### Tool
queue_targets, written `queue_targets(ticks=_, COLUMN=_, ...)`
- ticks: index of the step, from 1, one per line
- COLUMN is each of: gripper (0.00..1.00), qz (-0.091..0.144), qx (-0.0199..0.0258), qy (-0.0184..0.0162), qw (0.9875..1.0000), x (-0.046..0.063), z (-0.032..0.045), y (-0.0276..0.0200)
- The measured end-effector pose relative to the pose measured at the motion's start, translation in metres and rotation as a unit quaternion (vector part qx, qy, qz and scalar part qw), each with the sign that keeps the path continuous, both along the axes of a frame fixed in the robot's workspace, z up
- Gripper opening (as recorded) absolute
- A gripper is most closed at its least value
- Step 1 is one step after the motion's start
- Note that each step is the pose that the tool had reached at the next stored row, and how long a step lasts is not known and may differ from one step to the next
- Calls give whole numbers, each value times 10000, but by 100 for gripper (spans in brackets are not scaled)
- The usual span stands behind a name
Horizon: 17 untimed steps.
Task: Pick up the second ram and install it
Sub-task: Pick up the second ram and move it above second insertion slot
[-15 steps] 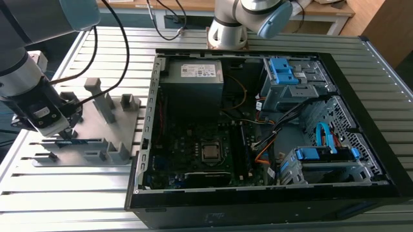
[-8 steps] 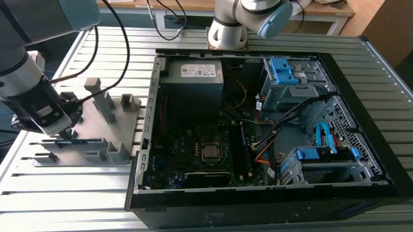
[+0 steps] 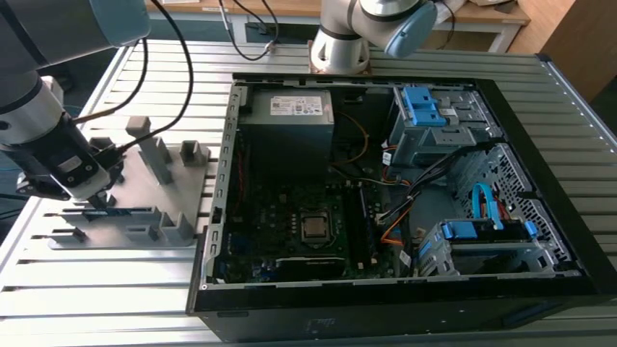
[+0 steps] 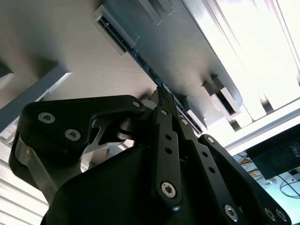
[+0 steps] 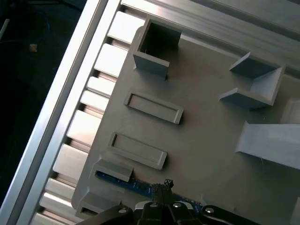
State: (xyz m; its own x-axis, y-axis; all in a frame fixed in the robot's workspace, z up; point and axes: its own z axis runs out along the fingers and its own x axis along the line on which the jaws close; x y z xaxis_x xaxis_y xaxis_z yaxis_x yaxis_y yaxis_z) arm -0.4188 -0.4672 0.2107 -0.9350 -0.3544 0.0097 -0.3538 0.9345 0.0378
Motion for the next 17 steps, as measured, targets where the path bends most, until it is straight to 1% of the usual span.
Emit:
queue_targets(ticks=4, gripper=10, qz=149, qx=0, qy=0, qw=9999, x=0, z=0, y=0)
queue_targets(ticks=8, gripper=10, qz=314, qx=0, qy=0, qw=9995, x=0, z=0, y=0)
queue_targets(ticks=12, gripper=10, qz=481, qx=0, qy=0, qw=9988, x=0, z=0, y=0)
queue_targets(ticks=17, gripper=10, qz=688, qx=0, qy=0, qw=9976, x=0, z=0, y=0)
